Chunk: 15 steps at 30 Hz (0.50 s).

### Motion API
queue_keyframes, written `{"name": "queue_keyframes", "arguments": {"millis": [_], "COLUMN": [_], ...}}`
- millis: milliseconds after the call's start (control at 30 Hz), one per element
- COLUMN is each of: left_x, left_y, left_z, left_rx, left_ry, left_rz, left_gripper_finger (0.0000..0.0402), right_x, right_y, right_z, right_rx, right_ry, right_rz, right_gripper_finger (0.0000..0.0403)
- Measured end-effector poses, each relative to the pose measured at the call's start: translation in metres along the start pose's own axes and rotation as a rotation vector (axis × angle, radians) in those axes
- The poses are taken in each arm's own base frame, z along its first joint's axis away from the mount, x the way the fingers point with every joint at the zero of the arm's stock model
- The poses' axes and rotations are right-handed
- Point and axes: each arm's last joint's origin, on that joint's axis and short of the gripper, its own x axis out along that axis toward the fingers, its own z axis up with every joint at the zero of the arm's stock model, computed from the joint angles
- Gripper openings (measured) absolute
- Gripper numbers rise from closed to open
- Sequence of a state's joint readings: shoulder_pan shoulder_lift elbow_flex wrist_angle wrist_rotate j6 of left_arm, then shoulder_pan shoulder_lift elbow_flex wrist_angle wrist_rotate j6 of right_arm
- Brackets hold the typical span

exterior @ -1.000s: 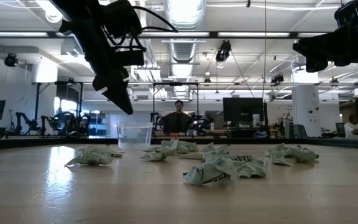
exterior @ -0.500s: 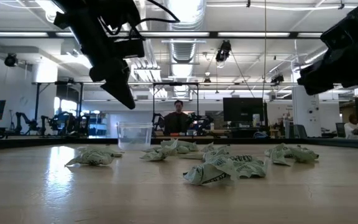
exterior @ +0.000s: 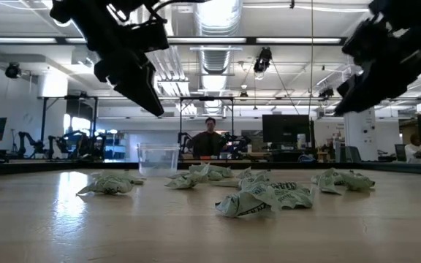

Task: Pick and place Stevia / Truvia into bins
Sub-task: Put the stevia packet into the bottom transparent container

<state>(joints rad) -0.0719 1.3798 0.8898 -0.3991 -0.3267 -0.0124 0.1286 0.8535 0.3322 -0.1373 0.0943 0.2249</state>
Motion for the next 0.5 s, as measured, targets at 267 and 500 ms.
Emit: {"name": "queue_keyframes", "arguments": {"millis": [267, 500], "left_x": [-0.017, -0.025], "left_y": [-0.001, -0.002], "left_z": [0.0, -0.002], "left_rx": [0.002, 0.024], "left_ry": [-0.053, -0.08], "left_rz": [-0.005, -0.013], "left_gripper_finger": [0.0103, 0.0103], "right_x": [0.038, 0.066], "right_y": [0.006, 0.009], "right_z": [0.007, 0.008], "right_rx": [0.013, -0.024], "right_ry": [0.222, 0.327], "right_rz": [-0.131, -0.172], "right_gripper_finger": [0.0059, 0.008]}}
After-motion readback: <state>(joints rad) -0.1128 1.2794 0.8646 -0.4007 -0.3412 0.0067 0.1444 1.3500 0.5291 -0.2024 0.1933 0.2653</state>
